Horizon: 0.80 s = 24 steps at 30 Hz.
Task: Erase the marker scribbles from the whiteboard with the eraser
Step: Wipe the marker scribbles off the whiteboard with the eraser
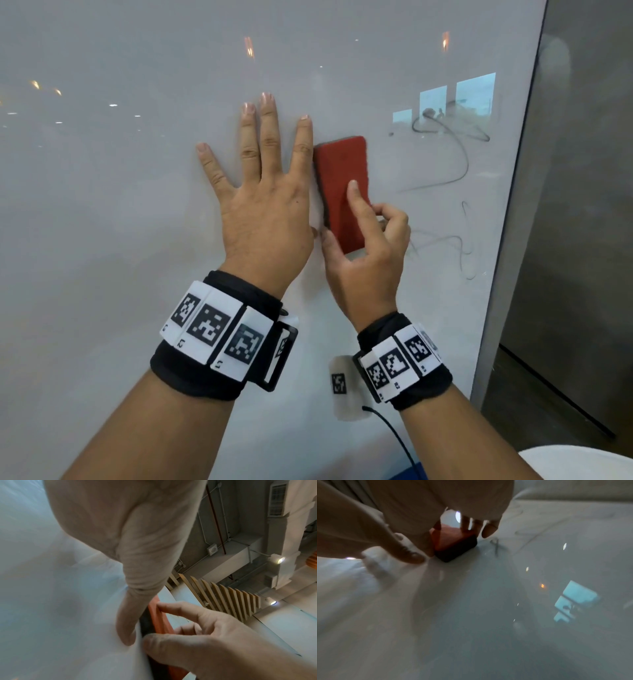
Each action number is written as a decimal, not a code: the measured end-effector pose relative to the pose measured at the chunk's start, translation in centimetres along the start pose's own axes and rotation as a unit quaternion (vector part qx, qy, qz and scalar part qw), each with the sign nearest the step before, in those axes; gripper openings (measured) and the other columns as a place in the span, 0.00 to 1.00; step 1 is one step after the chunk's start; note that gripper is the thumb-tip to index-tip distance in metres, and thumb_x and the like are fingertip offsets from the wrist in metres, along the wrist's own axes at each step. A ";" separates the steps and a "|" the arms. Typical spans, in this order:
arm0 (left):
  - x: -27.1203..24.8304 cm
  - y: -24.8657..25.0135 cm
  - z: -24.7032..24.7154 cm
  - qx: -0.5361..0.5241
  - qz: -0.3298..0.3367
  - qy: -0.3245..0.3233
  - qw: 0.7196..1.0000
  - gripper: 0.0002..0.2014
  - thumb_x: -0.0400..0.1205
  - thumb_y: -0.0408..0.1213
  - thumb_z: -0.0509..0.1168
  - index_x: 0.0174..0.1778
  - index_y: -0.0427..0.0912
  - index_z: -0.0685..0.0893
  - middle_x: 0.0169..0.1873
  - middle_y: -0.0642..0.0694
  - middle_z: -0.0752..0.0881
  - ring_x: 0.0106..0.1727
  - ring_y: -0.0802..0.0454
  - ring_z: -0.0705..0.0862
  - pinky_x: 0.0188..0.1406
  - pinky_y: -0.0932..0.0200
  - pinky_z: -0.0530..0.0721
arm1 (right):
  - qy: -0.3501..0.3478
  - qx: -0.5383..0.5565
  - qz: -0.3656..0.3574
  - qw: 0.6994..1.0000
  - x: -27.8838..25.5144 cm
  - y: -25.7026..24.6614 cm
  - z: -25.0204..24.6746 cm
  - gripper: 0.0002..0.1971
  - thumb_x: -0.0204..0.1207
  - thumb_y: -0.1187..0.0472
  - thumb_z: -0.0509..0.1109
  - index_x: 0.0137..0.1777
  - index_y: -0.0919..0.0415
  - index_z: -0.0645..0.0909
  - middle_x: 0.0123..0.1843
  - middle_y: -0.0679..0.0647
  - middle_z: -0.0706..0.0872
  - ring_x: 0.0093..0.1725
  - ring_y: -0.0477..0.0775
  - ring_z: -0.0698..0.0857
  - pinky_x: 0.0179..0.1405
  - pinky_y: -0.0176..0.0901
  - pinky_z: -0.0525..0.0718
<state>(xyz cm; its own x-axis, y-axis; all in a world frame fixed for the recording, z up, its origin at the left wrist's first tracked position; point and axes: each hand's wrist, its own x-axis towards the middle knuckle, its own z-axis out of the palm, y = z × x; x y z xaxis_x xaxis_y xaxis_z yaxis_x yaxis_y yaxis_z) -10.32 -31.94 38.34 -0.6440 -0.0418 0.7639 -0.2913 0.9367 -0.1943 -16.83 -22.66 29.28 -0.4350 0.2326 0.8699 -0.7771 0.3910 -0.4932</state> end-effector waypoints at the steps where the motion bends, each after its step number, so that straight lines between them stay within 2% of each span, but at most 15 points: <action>1: 0.0 0.0 0.0 0.000 0.001 -0.003 1.000 0.61 0.71 0.56 0.77 0.87 0.49 0.38 0.85 0.35 0.34 0.86 0.37 0.35 0.76 0.17 0.43 | -0.020 -0.014 -0.021 0.999 0.0 0.2 -0.4 0.32 0.71 0.52 0.77 0.76 0.49 0.77 0.57 0.58 0.76 0.54 0.56 0.75 0.57 0.53 0.81; 3: -0.1 -0.2 0.1 0.006 0.005 -0.005 1.000 0.61 0.71 0.58 0.77 0.87 0.49 0.38 0.85 0.36 0.34 0.86 0.37 0.35 0.76 0.17 0.43 | -0.016 -0.037 -0.028 0.999 1.0 1.4 -1.1 0.32 0.70 0.54 0.78 0.76 0.48 0.77 0.57 0.59 0.76 0.53 0.57 0.76 0.56 0.59 0.82; 6: -0.2 -0.3 0.1 0.005 0.014 0.001 1.000 0.61 0.71 0.58 0.77 0.88 0.49 0.40 0.86 0.36 0.36 0.86 0.36 0.37 0.75 0.18 0.42 | 0.055 0.000 0.074 0.996 2.2 2.2 -1.0 0.32 0.70 0.55 0.77 0.77 0.48 0.76 0.57 0.56 0.75 0.55 0.57 0.77 0.60 0.60 0.83; 7: -0.2 -0.3 0.1 0.006 0.016 0.002 1.000 0.61 0.71 0.58 0.77 0.88 0.49 0.40 0.86 0.36 0.37 0.86 0.36 0.37 0.75 0.18 0.43 | 0.059 0.009 0.080 0.995 1.8 1.7 -0.7 0.33 0.71 0.55 0.77 0.78 0.48 0.76 0.57 0.56 0.74 0.56 0.57 0.76 0.59 0.59 0.83; 10: -0.3 -0.4 0.2 0.004 0.020 0.009 1.000 0.60 0.71 0.58 0.77 0.88 0.49 0.42 0.86 0.35 0.38 0.86 0.35 0.38 0.75 0.18 0.43 | -0.005 -0.004 0.015 1.000 -1.1 1.0 -0.4 0.32 0.72 0.54 0.75 0.78 0.51 0.75 0.58 0.60 0.74 0.56 0.57 0.75 0.58 0.57 0.82; 12: -0.4 -0.6 0.4 0.001 0.024 0.011 1.000 0.59 0.72 0.58 0.76 0.88 0.50 0.42 0.86 0.35 0.39 0.87 0.35 0.38 0.75 0.18 0.42 | -0.039 -0.035 -0.028 0.998 -1.8 1.9 -1.0 0.31 0.72 0.52 0.76 0.77 0.52 0.77 0.58 0.62 0.76 0.55 0.59 0.75 0.56 0.60 0.82; 14: -0.4 -0.8 0.4 0.004 0.028 0.010 1.000 0.59 0.72 0.59 0.76 0.88 0.50 0.41 0.86 0.36 0.38 0.87 0.36 0.38 0.75 0.18 0.42 | -0.014 -0.057 -0.010 0.998 -1.4 3.2 -1.2 0.31 0.73 0.53 0.76 0.77 0.53 0.77 0.59 0.62 0.77 0.55 0.60 0.76 0.57 0.62 0.81; 17: -0.4 -0.8 0.5 0.005 0.031 0.010 0.999 0.59 0.72 0.58 0.76 0.88 0.50 0.41 0.86 0.35 0.38 0.86 0.35 0.38 0.75 0.18 0.42 | 0.040 -0.034 0.078 0.996 -1.8 3.1 -0.6 0.31 0.74 0.57 0.76 0.78 0.54 0.75 0.60 0.63 0.76 0.58 0.61 0.74 0.62 0.56 0.79; 19: -0.4 -0.8 0.6 0.006 0.031 0.008 0.999 0.58 0.73 0.57 0.76 0.88 0.49 0.40 0.86 0.35 0.38 0.86 0.34 0.38 0.75 0.17 0.42 | 0.013 -0.031 0.057 0.998 -3.7 2.4 -0.2 0.30 0.75 0.56 0.74 0.78 0.53 0.75 0.61 0.64 0.75 0.59 0.61 0.73 0.63 0.55 0.78; 22: -0.5 -0.7 0.7 0.007 0.034 0.012 0.999 0.56 0.75 0.54 0.75 0.88 0.49 0.40 0.86 0.34 0.39 0.86 0.33 0.38 0.75 0.17 0.43 | -0.056 -0.059 -0.015 0.997 -5.4 3.1 -1.2 0.29 0.76 0.56 0.74 0.77 0.51 0.74 0.63 0.63 0.75 0.59 0.63 0.74 0.60 0.60 0.79; 24: -0.5 -0.7 0.7 0.009 0.034 0.006 0.999 0.57 0.75 0.56 0.74 0.88 0.49 0.39 0.86 0.34 0.38 0.86 0.33 0.38 0.75 0.17 0.42 | -0.037 -0.077 0.008 0.996 -4.8 4.5 -1.6 0.30 0.74 0.59 0.75 0.77 0.51 0.75 0.64 0.64 0.76 0.59 0.65 0.75 0.59 0.64 0.79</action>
<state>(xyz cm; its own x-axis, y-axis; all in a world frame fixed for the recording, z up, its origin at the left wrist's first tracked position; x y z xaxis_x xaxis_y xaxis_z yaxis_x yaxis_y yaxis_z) -10.27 -32.82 37.64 -0.6544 0.0269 0.7556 -0.2587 0.9311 -0.2572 -17.52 -20.62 22.85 -0.4838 0.1765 0.8572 -0.6925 0.5217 -0.4983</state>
